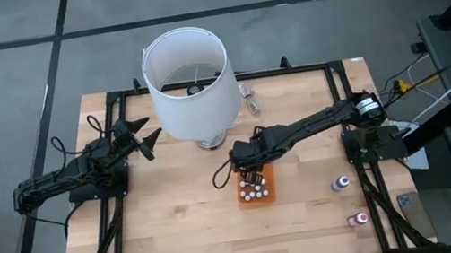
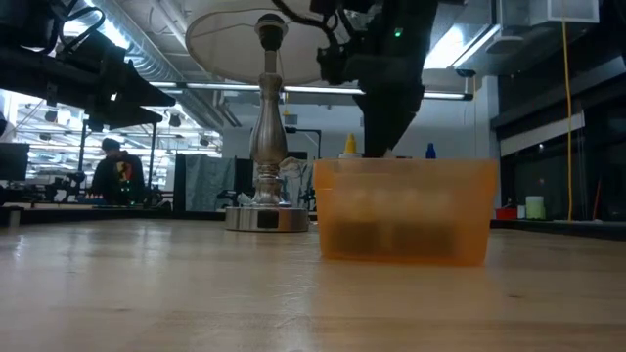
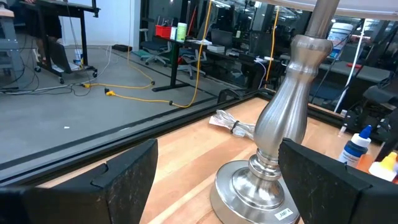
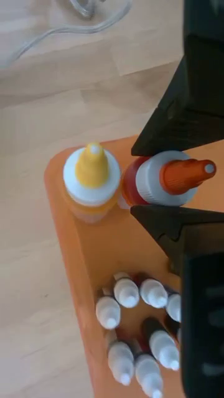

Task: Pick & Place food coloring
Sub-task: Put the big orange food coloring bottle into the orange bin, then put the big blue food coloring bottle into the bin

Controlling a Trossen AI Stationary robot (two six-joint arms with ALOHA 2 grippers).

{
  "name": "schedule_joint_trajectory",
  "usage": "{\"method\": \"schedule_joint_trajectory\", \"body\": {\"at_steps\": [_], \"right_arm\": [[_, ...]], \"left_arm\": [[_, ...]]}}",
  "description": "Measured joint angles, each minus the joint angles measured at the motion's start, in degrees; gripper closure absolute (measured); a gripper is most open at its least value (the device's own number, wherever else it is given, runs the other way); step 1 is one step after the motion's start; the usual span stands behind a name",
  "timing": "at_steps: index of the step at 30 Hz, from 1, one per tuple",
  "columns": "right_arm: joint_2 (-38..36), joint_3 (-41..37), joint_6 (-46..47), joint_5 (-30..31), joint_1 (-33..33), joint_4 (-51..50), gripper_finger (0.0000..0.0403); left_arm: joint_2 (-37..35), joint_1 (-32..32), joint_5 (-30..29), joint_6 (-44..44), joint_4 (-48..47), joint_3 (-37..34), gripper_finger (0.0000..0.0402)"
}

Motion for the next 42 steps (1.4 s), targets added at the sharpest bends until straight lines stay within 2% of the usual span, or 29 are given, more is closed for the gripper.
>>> {"method": "schedule_joint_trajectory", "body": {"at_steps": [10, 22, 42], "right_arm": [[0.37, 0.0, -0.42, -0.48, -0.79, 0.91, 0.027], [0.11, -0.04, -1.72, -0.59, -1.05, 0.8, 0.0198], [-14.45, -0.07, -3.15, -0.28, 0.97, -5.19, 0.0132]], "left_arm": [[-0.01, 0.0, 0.0, 0.01, -0.01, 0.0, 0.008], [-0.02, 0.0, 0.0, 0.0, 0.0, 0.02, 0.0079], [-0.02, 0.0, 0.0, 0.0, -0.02, 0.02, 0.008]]}}
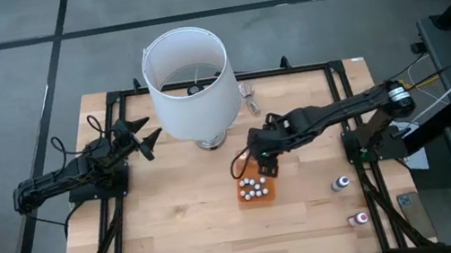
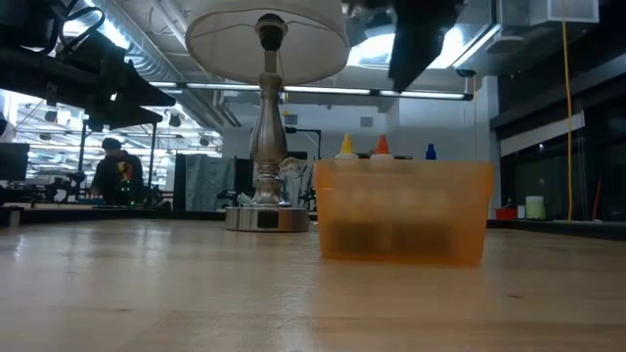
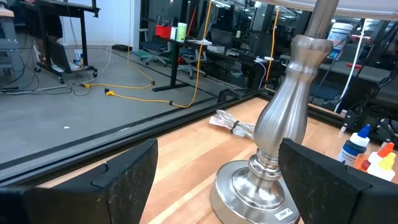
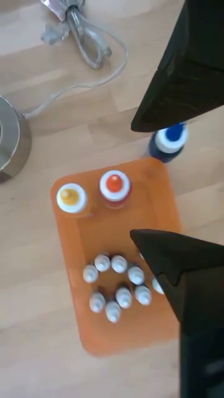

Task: Pick & Place food coloring
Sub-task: Put the big blue food coloring bottle into the bin

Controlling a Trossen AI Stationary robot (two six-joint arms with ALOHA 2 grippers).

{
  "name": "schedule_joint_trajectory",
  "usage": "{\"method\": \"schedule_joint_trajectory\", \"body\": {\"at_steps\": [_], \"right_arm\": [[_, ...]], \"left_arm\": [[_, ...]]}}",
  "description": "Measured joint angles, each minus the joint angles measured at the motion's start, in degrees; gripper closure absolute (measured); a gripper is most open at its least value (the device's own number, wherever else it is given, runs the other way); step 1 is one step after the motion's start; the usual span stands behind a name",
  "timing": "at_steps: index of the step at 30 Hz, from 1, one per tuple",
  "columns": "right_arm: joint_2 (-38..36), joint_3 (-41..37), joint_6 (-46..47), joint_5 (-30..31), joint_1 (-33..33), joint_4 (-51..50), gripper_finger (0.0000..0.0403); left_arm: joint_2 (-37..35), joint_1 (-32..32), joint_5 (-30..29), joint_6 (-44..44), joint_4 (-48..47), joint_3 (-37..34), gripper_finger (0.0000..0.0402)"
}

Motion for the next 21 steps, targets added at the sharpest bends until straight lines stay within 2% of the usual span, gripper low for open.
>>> {"method": "schedule_joint_trajectory", "body": {"at_steps": [5, 10, 15, 21], "right_arm": [[-4.22, -0.94, -1.34, -2.87, 0.27, -2.08, 0.0096], [-9.49, -8.01, -0.87, -4.17, 0.27, -1.63, 0.0075], [-13.05, -15.5, 7.55, -2.29, -0.8, 0.04, 0.0073], [-13.4, -21.13, 17.06, -2.14, -2.77, 5.51, 0.0073]], "left_arm": [[0.0, 0.0, -0.02, 0.0, 0.02, -0.02, 0.008], [0.0, 0.0, 0.0, 0.0, 0.02, -0.01, 0.0079], [0.02, 0.0, -0.01, 0.0, 0.01, 0.0, 0.008], [0.0, 0.0, 0.0, 0.0, 0.02, 0.0, 0.0079]]}}
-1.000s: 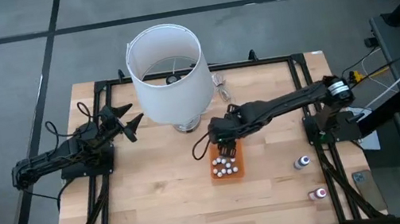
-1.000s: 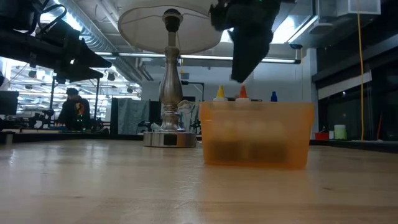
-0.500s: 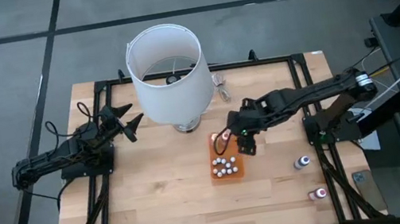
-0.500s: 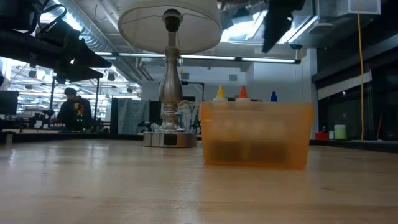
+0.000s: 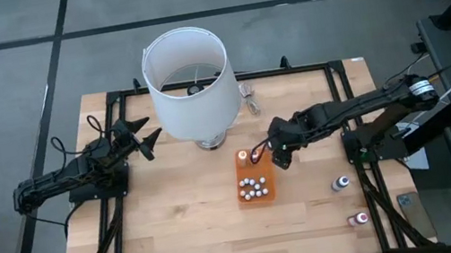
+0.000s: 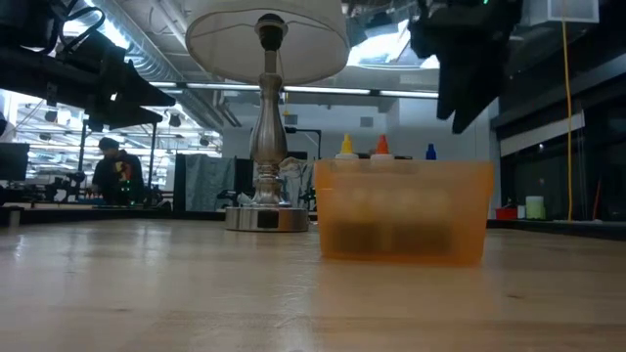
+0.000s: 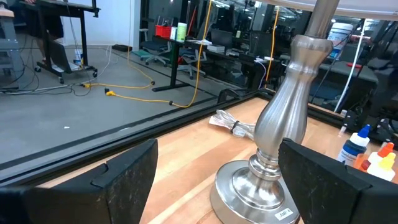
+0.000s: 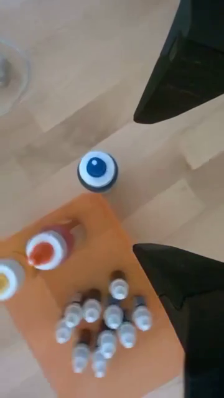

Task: Pick & Place food coloring
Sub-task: Put the big blue food coloring bottle into the bin

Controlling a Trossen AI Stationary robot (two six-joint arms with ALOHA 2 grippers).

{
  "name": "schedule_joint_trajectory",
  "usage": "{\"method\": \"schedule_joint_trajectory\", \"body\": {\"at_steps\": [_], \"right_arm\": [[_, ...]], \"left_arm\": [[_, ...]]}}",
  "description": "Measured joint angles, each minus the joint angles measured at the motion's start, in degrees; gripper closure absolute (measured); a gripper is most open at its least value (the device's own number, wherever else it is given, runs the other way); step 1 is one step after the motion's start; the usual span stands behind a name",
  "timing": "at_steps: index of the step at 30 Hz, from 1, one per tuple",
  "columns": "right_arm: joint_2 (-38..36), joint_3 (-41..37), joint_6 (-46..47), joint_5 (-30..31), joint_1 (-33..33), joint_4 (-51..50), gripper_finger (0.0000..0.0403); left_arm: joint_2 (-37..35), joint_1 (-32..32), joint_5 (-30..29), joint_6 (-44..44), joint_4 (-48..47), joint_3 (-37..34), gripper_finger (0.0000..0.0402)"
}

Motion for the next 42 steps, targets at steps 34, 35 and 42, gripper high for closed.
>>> {"method": "schedule_joint_trajectory", "body": {"at_steps": [34, 35, 42], "right_arm": [[7.56, -5.29, -5.2, 2.75, -4.17, 12.04, 0.0089], [7.56, -5.29, -5.19, 2.51, -4.23, 11.89, 0.0096], [7.56, -5.29, -5.19, 2.4, -4.62, 11.65, 0.0156]], "left_arm": [[0.02, 0.0, 0.0, 0.0, 0.01, -0.02, 0.0079], [0.02, 0.0, 0.0, 0.0, -0.01, -0.02, 0.008], [0.02, 0.0, 0.0, 0.0, -0.02, 0.0, 0.0079]]}}
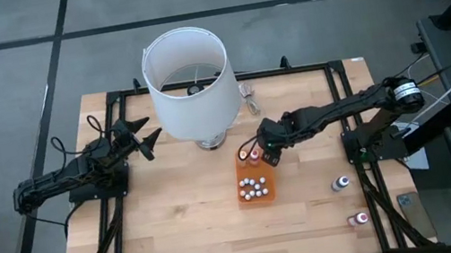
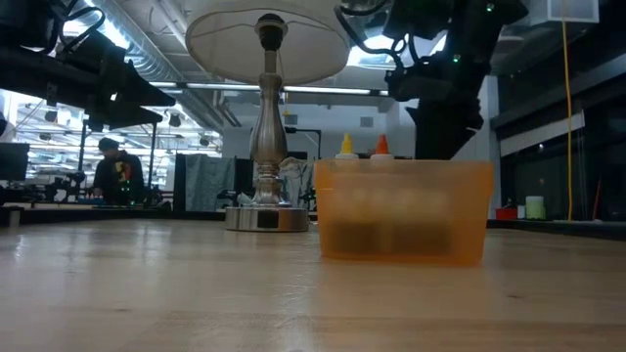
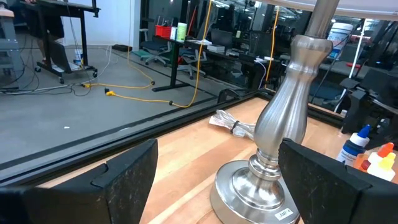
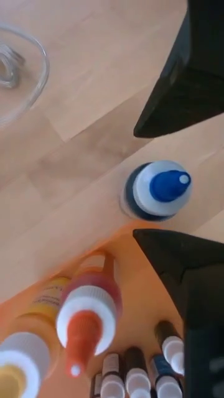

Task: Pick & Place food coloring
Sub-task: Put the big blue food coloring bottle into the bin

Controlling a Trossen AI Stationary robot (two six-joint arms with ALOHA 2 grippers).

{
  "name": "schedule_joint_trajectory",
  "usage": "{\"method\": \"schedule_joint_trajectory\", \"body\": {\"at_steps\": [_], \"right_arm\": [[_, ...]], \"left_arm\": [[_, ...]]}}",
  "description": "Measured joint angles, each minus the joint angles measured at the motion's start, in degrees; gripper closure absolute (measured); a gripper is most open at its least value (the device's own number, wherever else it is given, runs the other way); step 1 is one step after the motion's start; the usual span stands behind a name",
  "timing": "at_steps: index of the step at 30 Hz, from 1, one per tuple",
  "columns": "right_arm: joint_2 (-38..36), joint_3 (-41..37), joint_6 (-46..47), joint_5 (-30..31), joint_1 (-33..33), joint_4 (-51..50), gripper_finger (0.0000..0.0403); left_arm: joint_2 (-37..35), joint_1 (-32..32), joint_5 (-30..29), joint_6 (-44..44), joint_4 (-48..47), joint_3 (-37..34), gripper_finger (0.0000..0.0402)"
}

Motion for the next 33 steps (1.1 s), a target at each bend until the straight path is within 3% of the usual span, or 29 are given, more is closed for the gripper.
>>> {"method": "schedule_joint_trajectory", "body": {"at_steps": [18, 33], "right_arm": [[-0.02, 0.02, 0.2, -0.15, 0.02, -0.98, 0.0284], [-0.11, 7.22, -1.17, 1.18, 1.56, -12.08, 0.0282]], "left_arm": [[-0.02, 0.0, 0.0, 0.0, 0.02, 0.0, 0.0079], [0.0, 0.0, 0.0, 0.01, 0.01, 0.0, 0.0079]]}}
